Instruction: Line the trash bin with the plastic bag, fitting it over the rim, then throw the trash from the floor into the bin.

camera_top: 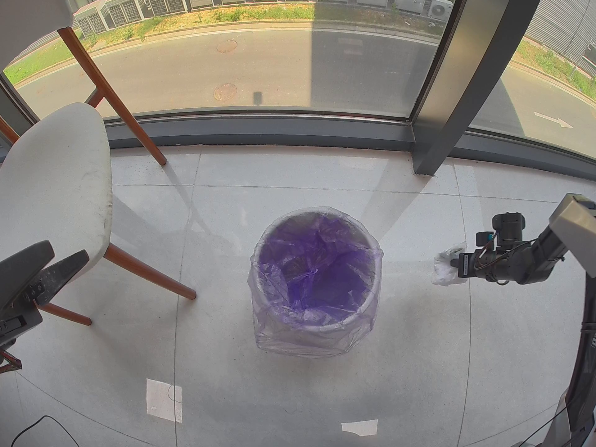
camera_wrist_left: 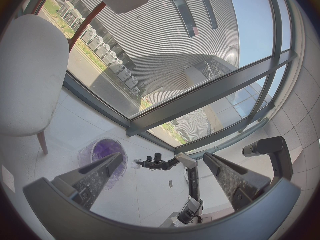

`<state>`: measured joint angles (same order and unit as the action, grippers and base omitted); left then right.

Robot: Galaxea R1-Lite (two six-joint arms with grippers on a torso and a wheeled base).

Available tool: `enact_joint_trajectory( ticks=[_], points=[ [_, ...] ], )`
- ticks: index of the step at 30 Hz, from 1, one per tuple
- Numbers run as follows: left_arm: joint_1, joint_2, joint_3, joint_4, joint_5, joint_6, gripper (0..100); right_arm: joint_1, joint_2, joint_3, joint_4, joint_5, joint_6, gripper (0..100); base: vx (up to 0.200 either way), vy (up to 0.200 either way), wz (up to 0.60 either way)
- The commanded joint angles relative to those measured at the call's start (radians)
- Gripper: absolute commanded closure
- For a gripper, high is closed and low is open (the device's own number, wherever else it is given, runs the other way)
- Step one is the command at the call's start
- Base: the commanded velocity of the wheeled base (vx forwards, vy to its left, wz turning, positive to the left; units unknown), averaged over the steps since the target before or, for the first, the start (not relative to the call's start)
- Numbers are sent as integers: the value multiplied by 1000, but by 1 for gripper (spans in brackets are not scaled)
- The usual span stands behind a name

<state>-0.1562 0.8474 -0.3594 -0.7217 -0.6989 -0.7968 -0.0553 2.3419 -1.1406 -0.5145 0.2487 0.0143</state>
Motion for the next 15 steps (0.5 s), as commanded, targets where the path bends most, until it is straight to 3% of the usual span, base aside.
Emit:
enact_joint_trajectory(
  ticks=[1, 9, 15],
  points=[
    [35, -74, 14, 8, -25, -1, 0, 15, -409, 297, -2, 7, 6, 100, 0, 0, 0],
    [35, -97, 2, 5, -77, 7, 0, 124, -678, 470, 1, 7, 26, 100, 0, 0, 0],
    [38, -97, -21, 5, -77, 10, 0, 307, -768, 533, -1, 4, 30, 100, 0, 0, 0]
  ],
)
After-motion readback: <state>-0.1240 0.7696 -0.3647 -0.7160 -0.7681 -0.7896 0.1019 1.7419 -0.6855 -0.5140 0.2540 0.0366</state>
